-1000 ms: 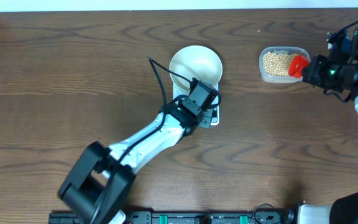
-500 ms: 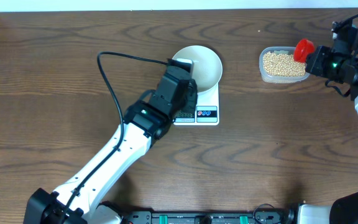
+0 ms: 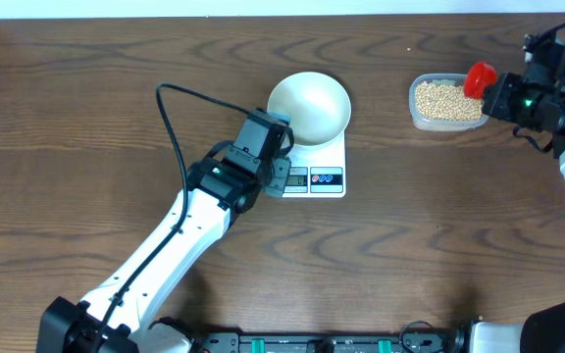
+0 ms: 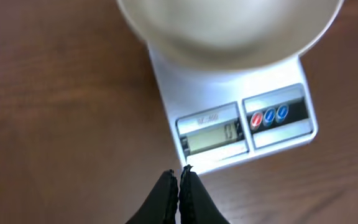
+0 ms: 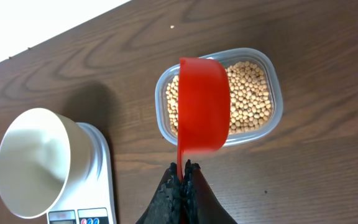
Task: Scoop item into bowl and weigh 50g on scale
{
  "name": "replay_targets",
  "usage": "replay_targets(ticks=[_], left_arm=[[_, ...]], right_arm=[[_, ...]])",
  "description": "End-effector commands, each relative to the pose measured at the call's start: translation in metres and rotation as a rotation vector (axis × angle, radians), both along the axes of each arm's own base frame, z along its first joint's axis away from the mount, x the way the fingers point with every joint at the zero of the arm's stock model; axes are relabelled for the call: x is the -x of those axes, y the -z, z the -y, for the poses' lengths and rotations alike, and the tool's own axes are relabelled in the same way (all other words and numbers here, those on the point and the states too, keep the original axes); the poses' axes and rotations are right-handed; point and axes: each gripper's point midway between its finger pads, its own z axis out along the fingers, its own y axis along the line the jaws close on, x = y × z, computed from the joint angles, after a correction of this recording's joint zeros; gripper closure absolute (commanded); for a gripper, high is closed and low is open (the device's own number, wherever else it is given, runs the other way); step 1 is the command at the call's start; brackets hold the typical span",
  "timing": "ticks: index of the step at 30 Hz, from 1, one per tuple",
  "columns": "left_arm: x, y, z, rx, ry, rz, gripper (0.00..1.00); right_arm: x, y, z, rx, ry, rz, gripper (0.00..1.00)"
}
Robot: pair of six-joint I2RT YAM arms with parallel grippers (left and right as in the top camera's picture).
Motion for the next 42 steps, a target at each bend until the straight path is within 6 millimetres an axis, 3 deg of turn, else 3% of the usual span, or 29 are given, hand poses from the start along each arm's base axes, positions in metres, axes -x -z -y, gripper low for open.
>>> replay_targets(ticks=[1,17,22,30,31,34,37,39,42], left_arm=[[0.007,0.003,-0.005,0.027,-0.09,-0.046,0.92],[0.05,0.03,0.012,0.002,-0.002,-0.168,0.93],[0.051,0.034,0.024,0.045,0.072,-0.163,0.93],[0.049,0.033,0.026,0.047,0.078,-0.153,0.91],[0.049,0.033,0.026,0.047,0.078,-0.153,0.73],[0.049,0.033,0.026,0.047,0.078,-0.153,0.47],[0.049,0.033,0.026,0.048,0.078,-0.153,0.36],[0.049,0.033,0.025,0.047,0.078,-0.153,0.22],[0.049,0.033,0.025,0.047,0.078,-0.153,0.18]], right_arm=[[-0.001,-0.004,0.003,0.006,0.006,0.005,0.99],[0.008,0.002,0.001,-0.003,0.005,-0.039,0.99],[0.013,0.006,0.001,-0.007,0.005,-0.065,0.99],[0.016,0.009,0.0,-0.011,0.005,-0.081,0.99],[0.016,0.009,0.0,-0.011,0.005,-0.083,0.99],[0.018,0.01,-0.001,-0.013,0.005,-0.09,0.99],[0.019,0.011,-0.001,-0.014,0.005,-0.1,0.99],[0.02,0.011,-0.001,-0.015,0.005,-0.102,0.99],[0.02,0.011,-0.001,-0.015,0.005,-0.102,0.99]])
